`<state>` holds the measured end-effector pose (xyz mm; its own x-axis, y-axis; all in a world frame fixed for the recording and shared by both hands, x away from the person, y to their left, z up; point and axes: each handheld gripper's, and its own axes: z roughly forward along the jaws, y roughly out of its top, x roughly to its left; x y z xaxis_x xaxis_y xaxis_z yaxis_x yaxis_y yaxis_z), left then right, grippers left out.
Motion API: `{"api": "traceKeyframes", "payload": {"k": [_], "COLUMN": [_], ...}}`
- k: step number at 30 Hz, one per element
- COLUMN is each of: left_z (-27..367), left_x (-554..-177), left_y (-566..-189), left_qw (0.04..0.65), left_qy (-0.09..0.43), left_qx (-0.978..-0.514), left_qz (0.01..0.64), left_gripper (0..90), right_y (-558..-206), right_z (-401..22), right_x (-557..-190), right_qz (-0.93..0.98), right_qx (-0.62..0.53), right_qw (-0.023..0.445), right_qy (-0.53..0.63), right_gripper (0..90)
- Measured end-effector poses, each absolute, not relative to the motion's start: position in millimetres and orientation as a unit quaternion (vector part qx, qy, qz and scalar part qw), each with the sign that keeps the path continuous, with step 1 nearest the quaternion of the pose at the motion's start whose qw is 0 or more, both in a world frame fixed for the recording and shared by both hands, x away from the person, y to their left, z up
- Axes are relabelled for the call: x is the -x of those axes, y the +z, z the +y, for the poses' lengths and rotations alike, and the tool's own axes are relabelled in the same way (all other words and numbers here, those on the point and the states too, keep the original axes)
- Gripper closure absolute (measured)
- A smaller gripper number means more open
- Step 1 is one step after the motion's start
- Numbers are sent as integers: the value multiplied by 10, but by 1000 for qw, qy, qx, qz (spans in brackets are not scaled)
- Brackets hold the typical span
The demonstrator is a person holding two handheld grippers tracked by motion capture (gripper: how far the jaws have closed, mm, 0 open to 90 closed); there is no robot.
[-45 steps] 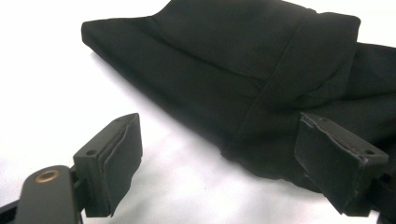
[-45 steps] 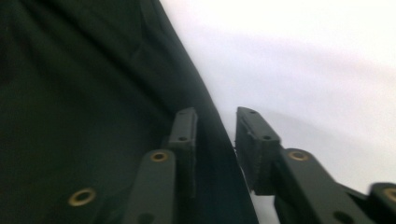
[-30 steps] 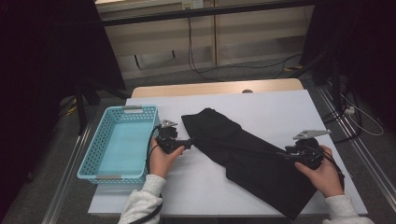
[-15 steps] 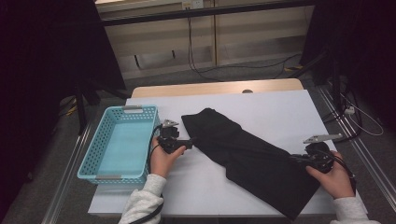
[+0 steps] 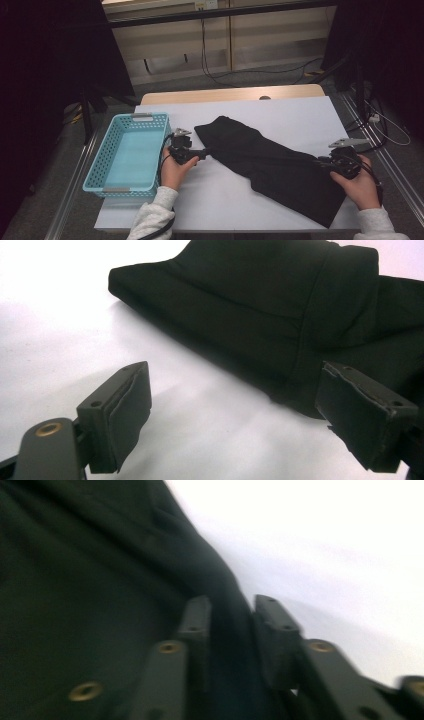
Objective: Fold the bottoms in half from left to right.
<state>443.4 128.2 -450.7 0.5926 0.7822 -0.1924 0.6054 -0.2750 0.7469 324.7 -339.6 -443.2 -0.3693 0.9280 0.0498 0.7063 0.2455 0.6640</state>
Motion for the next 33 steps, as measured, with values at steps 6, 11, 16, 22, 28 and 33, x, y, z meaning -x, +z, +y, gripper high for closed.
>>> {"api": "traceKeyframes", "payload": {"k": [6,11,16,22,28,33], "left_z": [1271,1259,1201,1060,978,999], "left_x": [-4428,-4449,-4496,-4560,-4637,-4759], "left_y": [-4500,-4545,-4598,-4635,-4617,-4530], "left_qw": [413,407,412,423,413,412], "left_qy": [107,112,115,104,73,66], "left_qx": [-791,-788,-777,-765,-758,-748], "left_qz": [438,448,462,475,500,516], "left_gripper": [147,141,151,363,748,837], "right_y": [-4300,-4312,-4353,-4341,-4359,-4366], "right_z": [-3106,-2854,-2757,-2712,-2618,-2557], "right_x": [-3220,-3241,-3244,-3201,-3165,-3132], "right_qz": [778,789,797,794,807,813], "right_qx": [-498,-478,-471,-467,-449,-436], "right_qw": [191,176,165,157,148,134], "right_qy": [332,344,341,357,354,362], "right_gripper": [519,475,422,399,397,397]}}
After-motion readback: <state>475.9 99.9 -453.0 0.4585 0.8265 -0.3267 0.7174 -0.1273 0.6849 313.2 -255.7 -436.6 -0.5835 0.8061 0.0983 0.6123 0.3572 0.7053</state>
